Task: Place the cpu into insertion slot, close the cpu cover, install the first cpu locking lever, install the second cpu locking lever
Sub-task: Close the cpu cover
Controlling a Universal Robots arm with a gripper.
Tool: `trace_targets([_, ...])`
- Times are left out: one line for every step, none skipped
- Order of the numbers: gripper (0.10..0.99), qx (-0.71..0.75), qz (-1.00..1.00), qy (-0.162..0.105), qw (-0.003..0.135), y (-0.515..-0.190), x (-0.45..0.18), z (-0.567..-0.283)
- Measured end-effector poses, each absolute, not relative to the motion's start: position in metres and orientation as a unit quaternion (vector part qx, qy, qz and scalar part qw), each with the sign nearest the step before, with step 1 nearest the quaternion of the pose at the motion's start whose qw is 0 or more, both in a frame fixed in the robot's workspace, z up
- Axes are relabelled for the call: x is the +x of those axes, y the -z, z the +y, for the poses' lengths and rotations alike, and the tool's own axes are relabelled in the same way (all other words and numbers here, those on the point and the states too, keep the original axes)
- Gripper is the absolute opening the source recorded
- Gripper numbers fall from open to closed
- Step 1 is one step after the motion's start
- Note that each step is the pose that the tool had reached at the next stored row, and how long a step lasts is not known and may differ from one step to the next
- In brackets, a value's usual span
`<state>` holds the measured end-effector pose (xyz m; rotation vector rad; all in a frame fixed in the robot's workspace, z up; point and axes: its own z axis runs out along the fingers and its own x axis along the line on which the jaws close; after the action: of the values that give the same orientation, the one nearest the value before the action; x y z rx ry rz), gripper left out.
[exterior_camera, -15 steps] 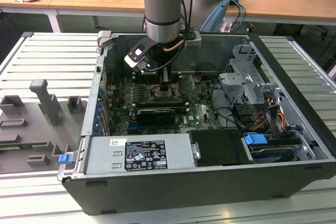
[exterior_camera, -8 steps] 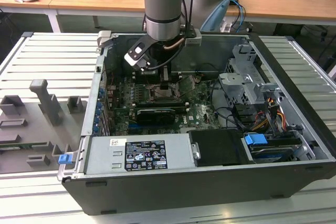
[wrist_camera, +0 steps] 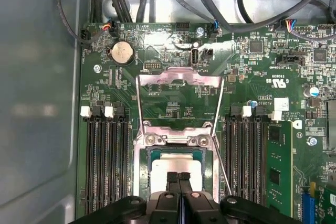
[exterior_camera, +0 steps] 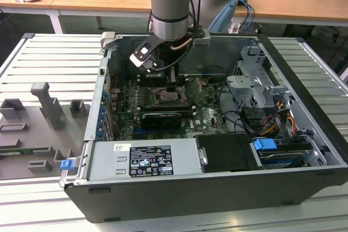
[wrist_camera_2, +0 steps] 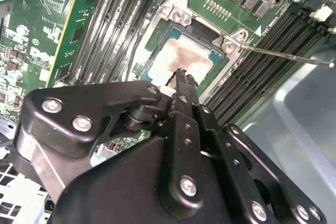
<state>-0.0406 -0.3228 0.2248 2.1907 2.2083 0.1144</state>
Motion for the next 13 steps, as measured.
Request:
trace_targets([0.106, 0.704, 0.709, -0.037, 0.014, -0.225, -0.040, -0.323])
trace_targets([0.106, 0.704, 0.709, -0.037, 0.014, -0.225, -0.039, -0.323])
trace_targets([0.106, 0.704, 0.709, -0.037, 0.014, -0.225, -0.039, -0.323])
trace_targets([0.106, 0.704, 0.709, -0.037, 0.014, -0.225, -0.038, -0.323])
trace_targets([0.106, 0.704, 0.709, -0.037, 0.014, -0.225, -0.038, -0.323])
trace_targets([0.106, 0.704, 0.709, -0.037, 0.014, -0.225, -0.038, -0.323])
trace_targets([0.106, 0.704, 0.709, -0.037, 0.014, -0.227, -0.038, -0.323])
trace_targets([0.106, 0.704, 0.709, -0.037, 0.014, -0.231, -0.038, -0.323])
trace_targets([0.106, 0.704, 0.709, -0.037, 0.014, -0.233, -0.038, -0.323])
trace_targets([0.106, 0.704, 0.709, -0.037, 0.014, -0.234, -0.038, -0.322])
trace_targets([0.106, 0.704, 0.709, -0.037, 0.014, -0.236, -0.038, -0.322])
trace_targets([0.106, 0.704, 0.709, -0.037, 0.014, -0.238, -0.038, -0.322])
trace_targets([0.106, 0.704, 0.709, -0.037, 0.014, -0.239, -0.038, -0.322])
